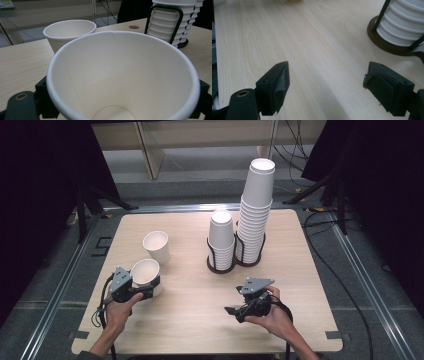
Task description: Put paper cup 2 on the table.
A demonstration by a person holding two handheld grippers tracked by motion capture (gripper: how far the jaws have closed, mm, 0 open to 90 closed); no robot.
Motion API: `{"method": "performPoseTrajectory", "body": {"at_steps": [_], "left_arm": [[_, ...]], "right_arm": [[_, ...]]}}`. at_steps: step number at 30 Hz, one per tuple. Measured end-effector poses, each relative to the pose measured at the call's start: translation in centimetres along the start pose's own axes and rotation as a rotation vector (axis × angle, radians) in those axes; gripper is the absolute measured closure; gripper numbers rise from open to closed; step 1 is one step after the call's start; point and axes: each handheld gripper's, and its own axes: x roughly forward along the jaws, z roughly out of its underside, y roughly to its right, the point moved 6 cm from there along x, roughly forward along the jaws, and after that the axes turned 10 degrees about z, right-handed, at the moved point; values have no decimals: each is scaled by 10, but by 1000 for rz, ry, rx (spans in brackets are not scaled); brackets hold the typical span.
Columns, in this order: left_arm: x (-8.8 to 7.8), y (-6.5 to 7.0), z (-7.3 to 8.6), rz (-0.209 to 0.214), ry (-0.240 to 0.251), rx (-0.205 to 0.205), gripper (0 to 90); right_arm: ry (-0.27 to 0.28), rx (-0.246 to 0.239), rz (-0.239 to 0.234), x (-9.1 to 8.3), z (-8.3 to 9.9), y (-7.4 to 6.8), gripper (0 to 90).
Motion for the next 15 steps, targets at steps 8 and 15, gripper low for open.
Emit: {"method": "performPoseTrajectory", "body": {"at_steps": [8, 15], "left_arm": [[0, -10, 1, -30, 6, -16, 134], [-2, -26, -3, -79, 28, -29, 134]], "right_arm": [[8, -19, 9, 1, 0, 3, 199], [7, 14, 13, 0, 0, 4, 198]]}}
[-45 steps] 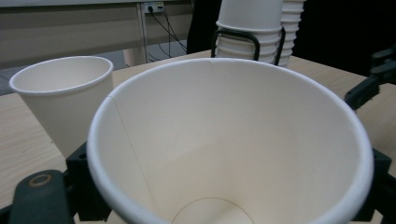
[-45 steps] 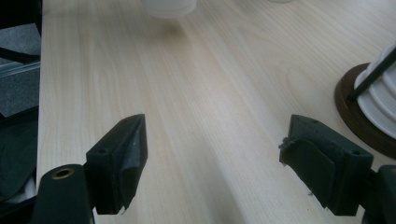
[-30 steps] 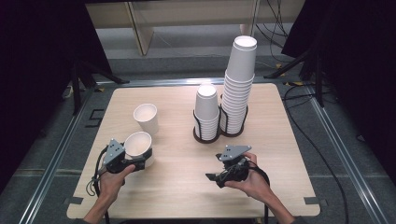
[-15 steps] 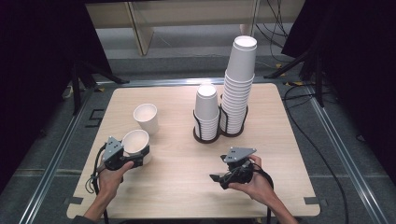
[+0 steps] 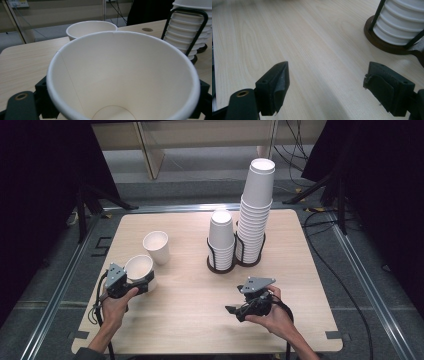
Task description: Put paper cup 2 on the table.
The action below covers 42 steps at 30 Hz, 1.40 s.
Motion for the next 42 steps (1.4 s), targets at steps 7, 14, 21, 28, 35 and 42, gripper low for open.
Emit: {"method": "performPoseTrajectory", "body": {"at_steps": [7, 14, 21, 28, 35, 42], "left_arm": [[0, -17, 2, -50, -13, -9, 134], [4, -32, -1, -89, -8, -14, 134], [14, -49, 3, -122, -21, -33, 134], [23, -64, 5, -156, -28, -43, 133], [33, -74, 8, -170, -28, -51, 129], [38, -79, 10, -172, -14, -49, 114]], "right_arm": [[0, -3, -5, 0, 0, 1, 199], [3, -4, 0, 1, 0, 1, 199], [0, -3, 0, 1, 0, 2, 199], [3, -9, 2, 1, 0, 4, 199], [0, -5, -2, 2, 1, 2, 199], [2, -14, 2, 2, 1, 3, 199]]}}
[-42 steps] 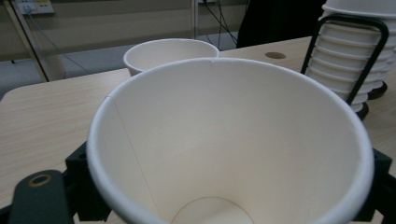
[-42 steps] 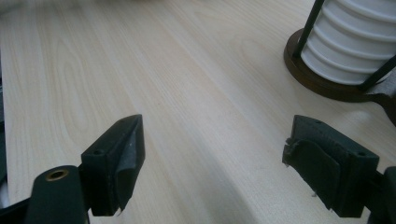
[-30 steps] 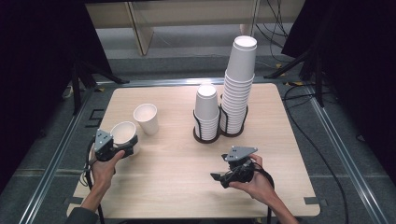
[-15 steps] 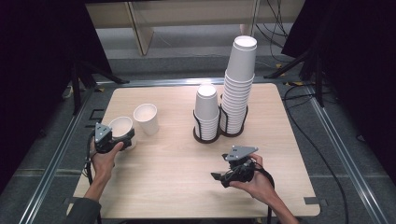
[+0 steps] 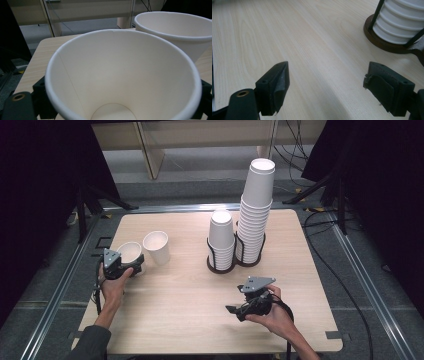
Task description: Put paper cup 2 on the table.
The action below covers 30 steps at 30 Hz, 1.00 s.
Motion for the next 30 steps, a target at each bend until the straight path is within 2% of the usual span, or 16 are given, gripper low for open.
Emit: {"method": "performPoseTrajectory", "body": {"at_steps": [6, 11, 13, 15, 18, 20, 22, 25, 26, 30], "left_arm": [[0, 1, 4, 31, -8, 6, 90], [-2, 2, 7, 40, -10, 8, 105], [-2, 3, 10, 44, -33, 25, 111], [-2, 3, 13, 42, -51, 18, 123], [-3, 2, 15, 47, -53, 7, 130], [-5, 3, 17, 46, -70, 6, 133], [-8, 5, 20, 54, -98, 10, 139], [-13, 6, 23, 63, -125, 11, 139], [-14, 7, 23, 66, -118, 9, 140], [-21, 10, 25, 66, -138, 14, 140]], "right_arm": [[-7, 0, -4, 0, 0, -1, 198], [-7, 1, -4, 0, 1, -1, 198], [-9, 2, -4, 0, 1, -1, 198], [-19, 11, -14, 0, 2, -3, 198], [-13, 0, -8, 0, 1, -2, 198], [-20, 13, -14, 0, 2, -3, 198], [-15, 1, -6, 1, 2, -1, 198], [-18, 9, -13, 1, 2, -2, 198], [-19, 8, -14, 1, 2, -2, 198], [-16, 5, -15, 1, 2, -2, 198]]}}
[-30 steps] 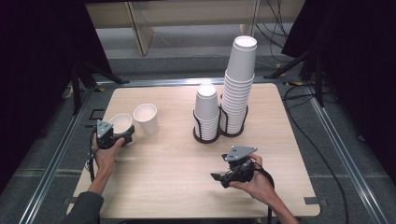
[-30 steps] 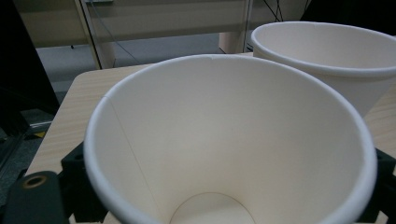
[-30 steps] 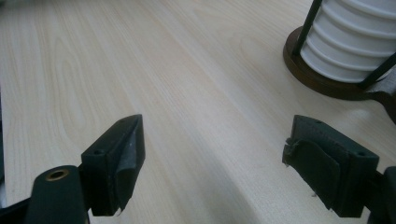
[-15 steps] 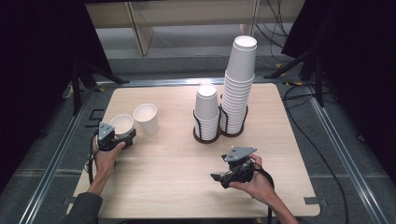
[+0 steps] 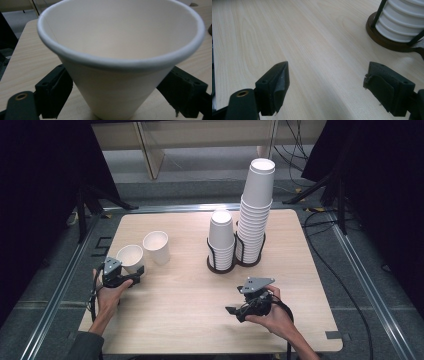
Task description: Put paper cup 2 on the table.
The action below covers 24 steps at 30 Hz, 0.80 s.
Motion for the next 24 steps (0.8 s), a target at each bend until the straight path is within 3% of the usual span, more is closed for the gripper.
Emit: {"method": "performPoseTrajectory", "body": {"at_steps": [3, 6, 14, 17, 19, 20, 24], "left_arm": [[-5, 2, 4, -5, -14, 7, 140], [-9, 4, 6, 4, -3, -21, 141], [-28, 18, 13, 11, -22, -34, 140], [-35, 27, 11, 27, -9, -36, 141], [-39, 34, 10, 48, 3, -33, 141], [-40, 38, 9, 55, 9, -33, 140], [-47, 54, 5, 88, 27, -22, 141]], "right_arm": [[4, -9, 7, 0, 0, 1, 198], [1, 1, 1, 0, 0, 0, 198], [-2, 6, 1, 0, 0, 0, 198], [-5, 17, 7, -1, 0, 0, 198], [7, -7, 14, -1, -1, 2, 197], [1, 18, 11, -1, 0, 1, 198], [10, 19, 16, -1, 0, 3, 197]]}}
